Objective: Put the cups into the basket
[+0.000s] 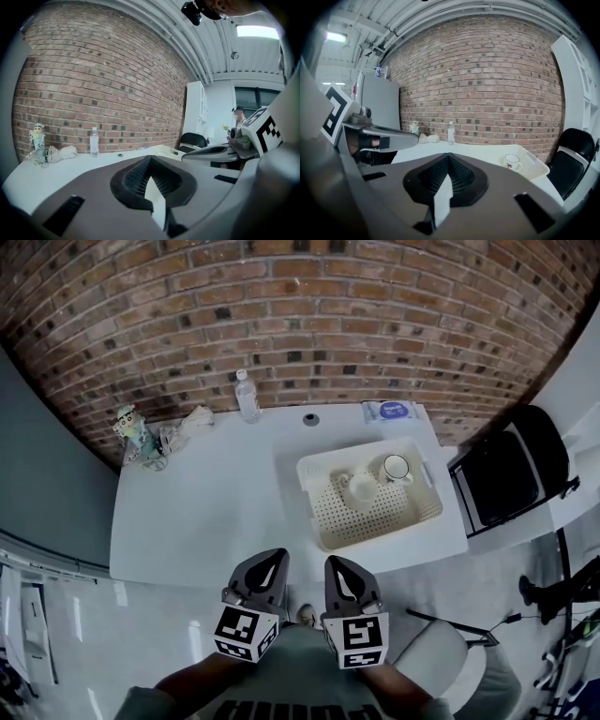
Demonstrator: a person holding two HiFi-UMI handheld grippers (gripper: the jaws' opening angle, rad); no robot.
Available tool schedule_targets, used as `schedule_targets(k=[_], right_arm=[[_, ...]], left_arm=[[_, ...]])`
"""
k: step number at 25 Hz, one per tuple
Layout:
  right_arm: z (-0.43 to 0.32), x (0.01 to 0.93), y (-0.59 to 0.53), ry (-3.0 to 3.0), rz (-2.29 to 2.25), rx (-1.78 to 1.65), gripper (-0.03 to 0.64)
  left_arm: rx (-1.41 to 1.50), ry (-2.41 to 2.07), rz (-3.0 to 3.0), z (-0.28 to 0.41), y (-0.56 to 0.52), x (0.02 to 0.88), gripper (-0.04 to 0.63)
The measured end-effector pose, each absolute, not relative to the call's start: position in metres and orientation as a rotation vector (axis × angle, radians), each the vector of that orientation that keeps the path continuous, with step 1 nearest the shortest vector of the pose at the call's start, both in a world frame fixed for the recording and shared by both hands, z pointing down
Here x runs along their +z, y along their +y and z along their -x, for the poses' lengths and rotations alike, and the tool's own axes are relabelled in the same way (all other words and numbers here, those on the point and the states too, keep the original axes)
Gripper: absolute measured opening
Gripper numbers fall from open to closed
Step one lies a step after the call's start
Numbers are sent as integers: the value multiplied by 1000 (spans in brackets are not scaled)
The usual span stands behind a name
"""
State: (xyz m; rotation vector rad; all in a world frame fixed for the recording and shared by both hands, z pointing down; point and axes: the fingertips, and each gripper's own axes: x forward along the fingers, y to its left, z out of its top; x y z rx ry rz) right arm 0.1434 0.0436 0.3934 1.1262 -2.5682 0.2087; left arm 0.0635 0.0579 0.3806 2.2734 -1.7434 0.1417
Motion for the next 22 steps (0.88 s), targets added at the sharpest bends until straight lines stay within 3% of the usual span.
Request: schedule_targets(k=[22], right_arm=[[-151,397,53,-2579,-1136,224,11]], left_arm=[[153,-1783,-2266,-62,73,377,3]])
